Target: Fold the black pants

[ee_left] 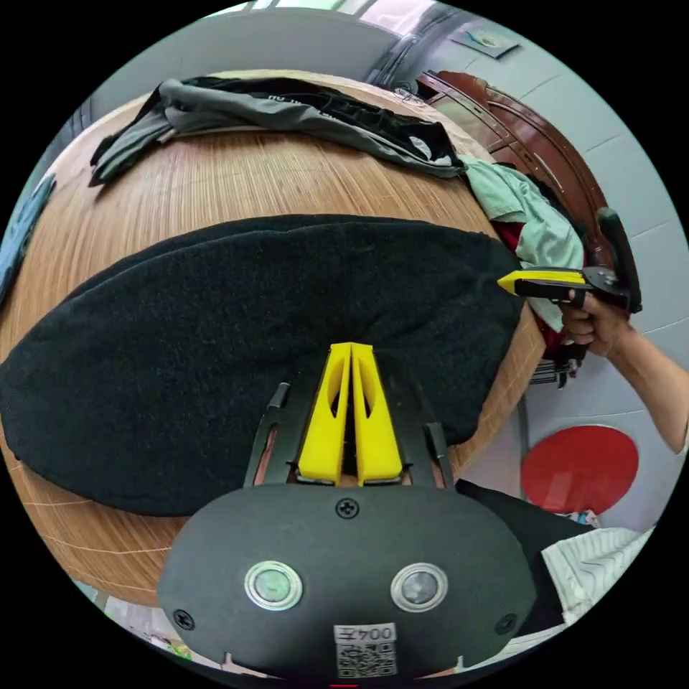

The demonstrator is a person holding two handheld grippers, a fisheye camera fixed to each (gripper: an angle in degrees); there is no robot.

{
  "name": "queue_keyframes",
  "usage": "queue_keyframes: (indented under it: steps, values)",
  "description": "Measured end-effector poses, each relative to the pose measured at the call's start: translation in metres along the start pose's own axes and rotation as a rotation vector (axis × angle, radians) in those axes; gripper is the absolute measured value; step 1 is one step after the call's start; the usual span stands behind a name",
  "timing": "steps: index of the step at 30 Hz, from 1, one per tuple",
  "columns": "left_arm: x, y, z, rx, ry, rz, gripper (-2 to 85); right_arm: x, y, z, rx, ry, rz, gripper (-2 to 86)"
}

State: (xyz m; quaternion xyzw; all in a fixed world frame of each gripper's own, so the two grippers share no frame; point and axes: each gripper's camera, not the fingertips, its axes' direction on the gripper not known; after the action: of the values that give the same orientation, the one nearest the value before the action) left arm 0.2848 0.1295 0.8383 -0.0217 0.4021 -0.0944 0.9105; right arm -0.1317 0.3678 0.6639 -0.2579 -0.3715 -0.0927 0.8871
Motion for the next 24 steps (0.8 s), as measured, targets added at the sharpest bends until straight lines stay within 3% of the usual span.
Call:
queue_keyframes:
  steps: [5,13,18,24]
  values:
    - [-0.068,0.029,-0.06,0.106,-0.038,-0.044,0.6,-0.102,-0.061,0.016,0.048,-0.285,-0.005,-0.5]
    - [-0.19,0.104,-0.109,0.039,-0.29,-0.164,0.6,-0.284,-0.138,0.123,-0.202,0.117,-0.286,0.4]
    - [-0.217,0.117,-0.092,0.012,-0.306,-0.117,0.6,-0.32,-0.153,0.16,-0.224,0.15,-0.301,0.6]
    - [-0.234,0.143,-0.084,0.085,-0.342,-0.107,0.6,-0.351,-0.171,0.183,-0.273,0.149,-0.531,-0.2]
